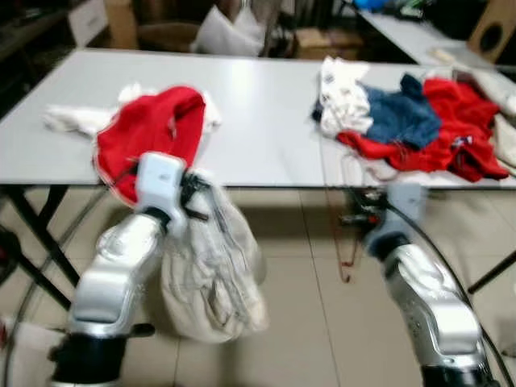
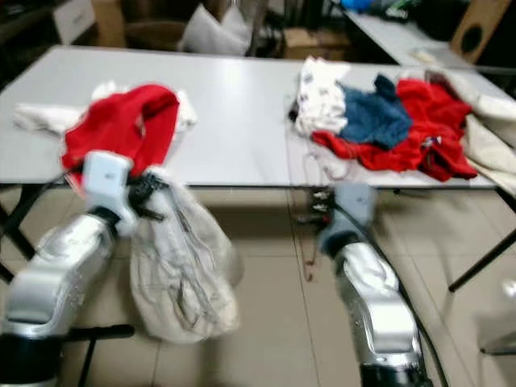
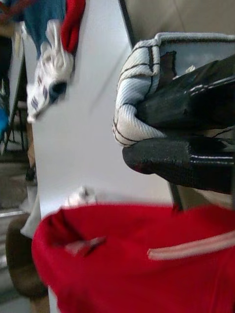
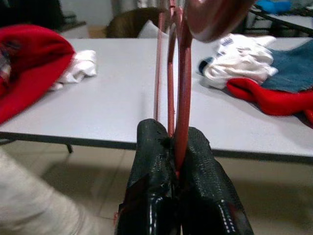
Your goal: Hang hanger
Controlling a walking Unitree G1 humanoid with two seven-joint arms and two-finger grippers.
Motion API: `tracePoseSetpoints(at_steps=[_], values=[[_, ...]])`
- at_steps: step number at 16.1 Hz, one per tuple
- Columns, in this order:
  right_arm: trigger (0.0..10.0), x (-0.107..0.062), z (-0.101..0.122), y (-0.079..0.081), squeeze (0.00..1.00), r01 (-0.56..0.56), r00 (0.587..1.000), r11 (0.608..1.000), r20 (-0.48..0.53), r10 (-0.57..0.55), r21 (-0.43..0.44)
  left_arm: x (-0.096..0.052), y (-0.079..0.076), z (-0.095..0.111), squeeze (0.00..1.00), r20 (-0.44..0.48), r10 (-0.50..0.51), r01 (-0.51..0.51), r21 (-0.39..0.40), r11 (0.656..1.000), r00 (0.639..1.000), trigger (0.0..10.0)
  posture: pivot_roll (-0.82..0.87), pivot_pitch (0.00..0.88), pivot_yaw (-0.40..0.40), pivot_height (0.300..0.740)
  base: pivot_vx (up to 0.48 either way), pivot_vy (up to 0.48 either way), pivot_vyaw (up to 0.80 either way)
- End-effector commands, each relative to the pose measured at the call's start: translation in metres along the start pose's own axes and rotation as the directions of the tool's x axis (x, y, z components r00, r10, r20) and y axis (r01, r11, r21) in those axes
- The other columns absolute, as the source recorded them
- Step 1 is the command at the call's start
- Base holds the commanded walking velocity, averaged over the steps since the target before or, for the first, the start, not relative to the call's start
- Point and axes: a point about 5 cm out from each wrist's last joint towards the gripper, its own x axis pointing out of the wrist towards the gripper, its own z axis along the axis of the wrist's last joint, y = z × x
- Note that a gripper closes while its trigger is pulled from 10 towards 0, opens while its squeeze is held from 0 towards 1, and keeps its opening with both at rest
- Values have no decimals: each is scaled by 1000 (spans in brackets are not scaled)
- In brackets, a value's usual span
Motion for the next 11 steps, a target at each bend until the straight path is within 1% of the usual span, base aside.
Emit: tracePoseSetpoints(at_steps=[1,3,11], values=[[10000,-2,5,-11,0,37,999,999,21,-37,-23,5,-9,22,0,100,-39,38,14,999,994,10000,-72,0,-19,740,311,0,0],[10000,-3,6,-11,0,31,999,999,22,-30,-43,8,-11,25,0,109,-48,47,11,999,993,10000,-74,0,-20,740,315,0,0],[10000,-1,5,-12,0,28,1000,999,14,-27,-46,9,-13,28,0,126,-48,49,1,999,991,10000,-72,0,-30,740,340,0,0]])
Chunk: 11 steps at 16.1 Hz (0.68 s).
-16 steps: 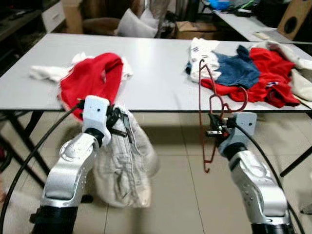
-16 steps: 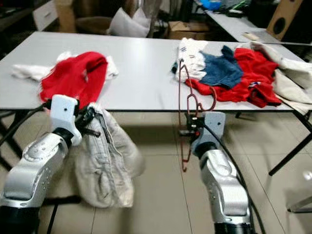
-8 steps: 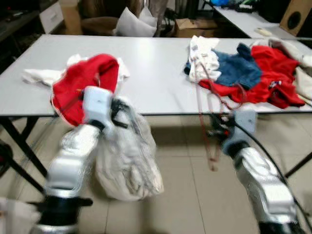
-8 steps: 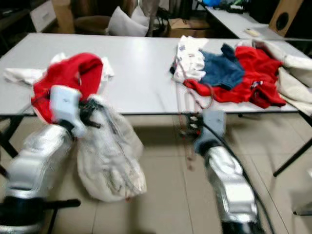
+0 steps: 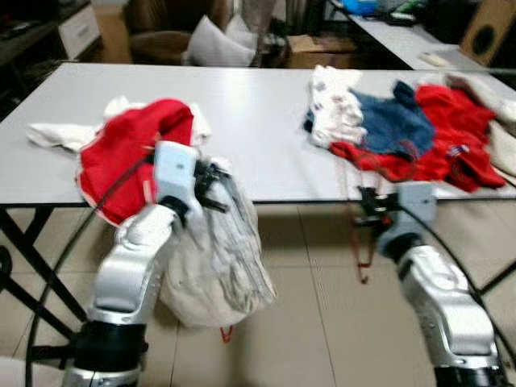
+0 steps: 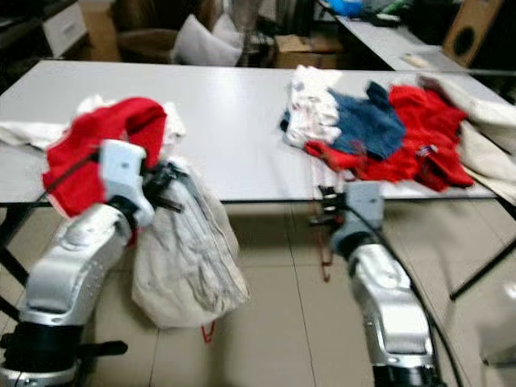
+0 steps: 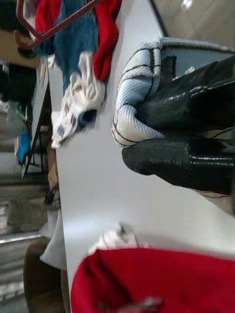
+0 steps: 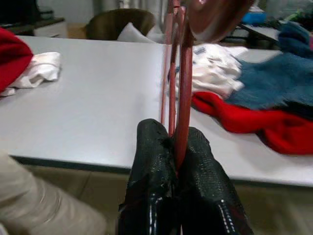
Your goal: Hang hanger
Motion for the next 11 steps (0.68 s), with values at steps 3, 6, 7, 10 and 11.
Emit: tracePoseSetpoints(at_steps=[3,6,7,10,11], values=[[10000,5,6,6,0,-18,1000,1000,24,18,3,-1,8,17,0,72,18,-20,26,999,997,10000,-69,0,-26,740,349,0,0],[10000,4,5,5,0,-15,1000,1000,22,15,4,0,7,18,0,77,17,-19,26,999,997,10000,-67,0,-35,740,351,0,0],[10000,5,6,5,0,-19,1000,1000,24,19,5,0,7,18,0,78,20,-22,25,999,997,10000,-67,0,-37,740,349,0,0],[10000,4,6,5,0,-20,1000,1000,22,20,1,-1,6,17,0,77,22,-24,23,999,997,10000,-69,0,-39,740,352,0,0],[10000,4,6,5,0,-21,1000,1000,22,21,1,-1,6,17,0,77,22,-24,23,999,997,10000,-69,0,-39,740,352,0,0]])
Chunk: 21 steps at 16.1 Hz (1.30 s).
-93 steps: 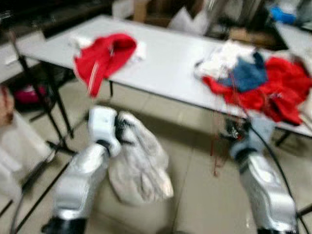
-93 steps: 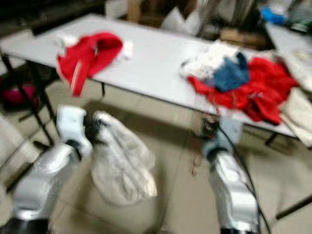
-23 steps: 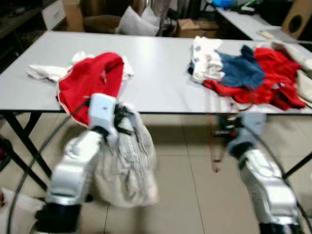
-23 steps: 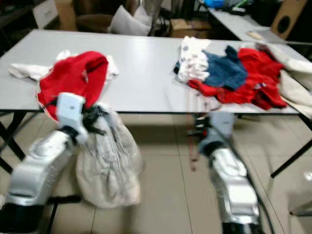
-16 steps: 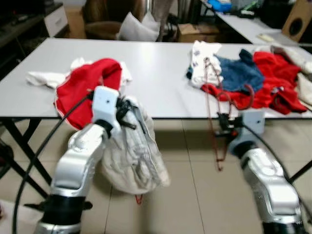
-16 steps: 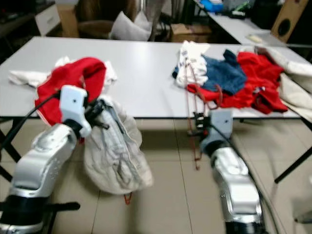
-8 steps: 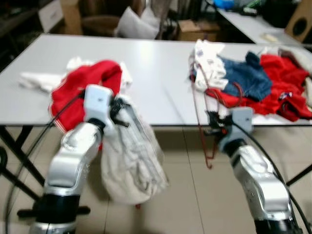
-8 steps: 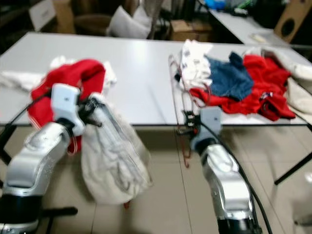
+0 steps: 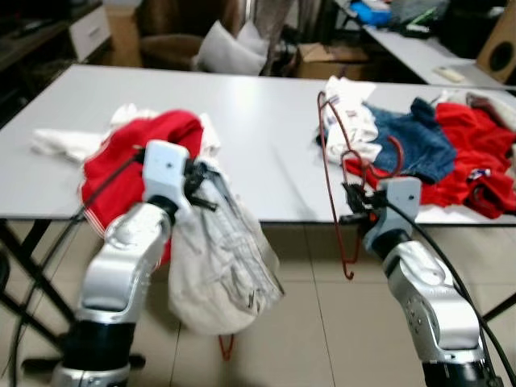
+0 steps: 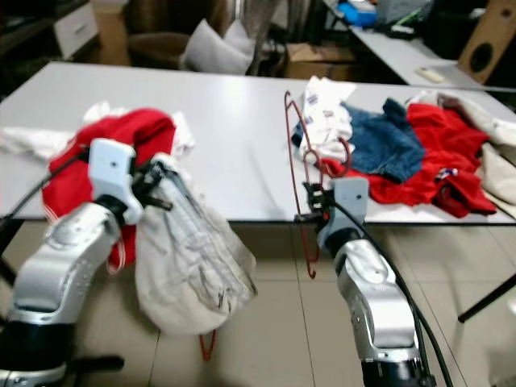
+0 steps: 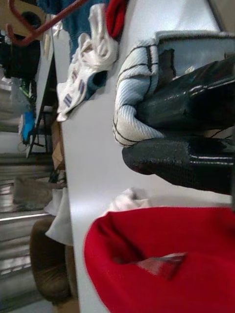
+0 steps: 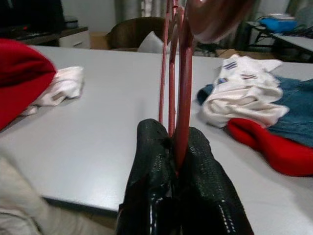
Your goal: Hang hanger
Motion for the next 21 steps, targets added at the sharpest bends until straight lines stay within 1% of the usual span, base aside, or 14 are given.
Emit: tracePoseSetpoints(at_steps=[1,5,7,9,10,11,12,13,14,16,17,18,19,21], values=[[10000,-3,3,-10,0,33,999,999,8,-33,-13,2,-9,16,0,76,-28,27,12,1000,997,10000,-72,0,-35,740,349,0,0],[10000,-7,6,-14,0,24,999,1000,21,-24,-7,3,-10,16,0,78,-28,27,13,1000,997,10000,-79,0,-45,740,351,0,0],[10000,-8,14,-15,0,-65,998,996,23,66,-66,5,-10,17,0,83,-37,35,21,999,996,10000,-87,0,-38,740,351,0,0],[10000,-15,22,-19,0,-183,983,975,-9,184,-129,12,-10,24,0,101,-66,63,41,997,993,10000,-94,0,-31,740,352,0,0],[10000,-22,27,-21,0,-265,964,949,-36,263,-169,17,-9,29,0,114,-83,77,54,996,990,10000,-101,0,-24,740,349,0,0],[10000,-32,32,-24,0,-367,930,907,-86,356,-206,24,-7,37,0,135,-96,89,58,994,986,10000,-103,0,-23,740,356,0,0],[10000,-39,36,-26,0,-428,904,872,-117,412,-239,30,-5,44,0,150,-107,97,71,993,983,10000,-106,0,-21,740,352,0,0],[10000,-42,38,-29,0,-458,889,852,-138,436,-255,34,-3,48,0,161,-111,99,78,992,981,10000,-106,0,-19,740,352,0,0],[10000,-48,43,-33,0,-509,861,813,-181,476,-282,42,0,58,0,181,-118,100,103,990,976,10000,-105,0,-22,740,352,0,0],[10000,-64,60,-42,0,-611,792,741,-238,563,-280,64,10,87,0,222,-124,87,167,982,967,10000,-103,0,-25,740,352,0,0],[10000,-68,65,-44,0,-634,773,721,-259,580,-278,69,13,95,0,233,-123,80,185,980,965,10000,-105,0,-23,740,349,0,0],[10000,-75,71,-50,0,-662,749,686,-323,579,-303,79,20,109,0,229,-114,64,213,975,967,10000,-106,0,-15,740,352,0,0],[10000,-77,73,-52,0,-668,742,678,-335,581,-307,82,23,111,0,212,-103,54,227,972,972,10000,-106,0,-15,740,352,0,0],[10000,-88,82,-54,0,-700,712,651,-350,608,-293,90,31,121,0,183,-80,18,317,948,980,10000,-104,0,-11,740,354,0,0]])
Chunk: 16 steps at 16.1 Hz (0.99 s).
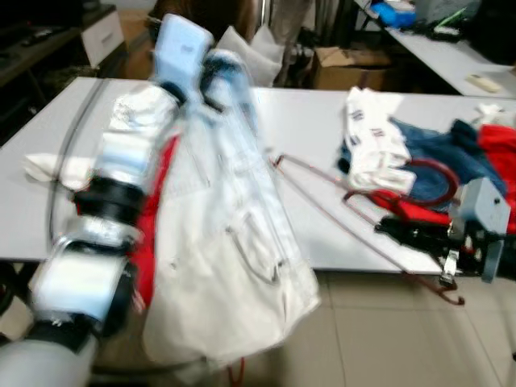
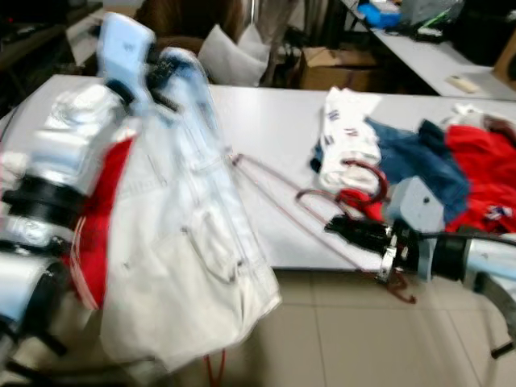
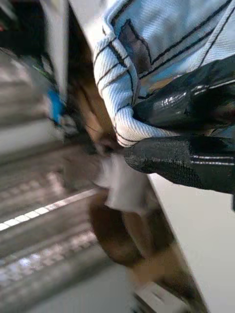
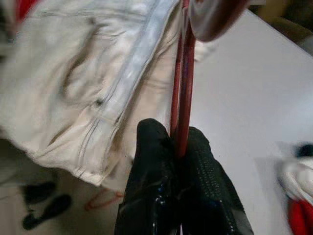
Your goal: Hang hanger
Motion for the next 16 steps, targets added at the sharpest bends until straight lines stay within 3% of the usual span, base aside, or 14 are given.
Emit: tracePoseSetpoints(at_steps=[1,3,6,9,13,14,16], values=[[10000,-12,10,-1,0,-17,1000,1000,11,17,-9,10,-1,26,0,78,-5,1,56,998,997,10000,-105,0,-12,740,356,0,0],[10000,-16,14,-3,0,-13,1000,1000,17,14,-15,12,2,28,0,73,2,-8,89,996,997,10000,-102,0,-12,740,354,0,0],[10000,-30,27,-25,0,124,992,989,40,-122,-76,19,3,30,0,64,-6,-2,126,992,998,10000,-102,0,-9,740,358,0,0],[10000,-38,40,-19,0,68,994,995,85,-62,-73,22,0,28,0,59,-14,7,115,993,998,10000,-107,0,-7,740,359,0,0],[10000,-13,38,-4,0,-93,991,994,88,98,-63,26,-4,36,0,95,-47,42,51,998,994,10000,-107,0,-10,740,160,0,0],[10000,0,35,1,0,-158,985,985,66,162,-64,27,-4,44,0,126,-69,65,39,997,990,10000,-107,0,-10,740,0,0,0],[10000,27,28,-4,0,-174,984,982,27,176,-69,27,-6,65,0,208,-126,123,28,992,970,10000,-89,0,-28,740,0,0,0]])
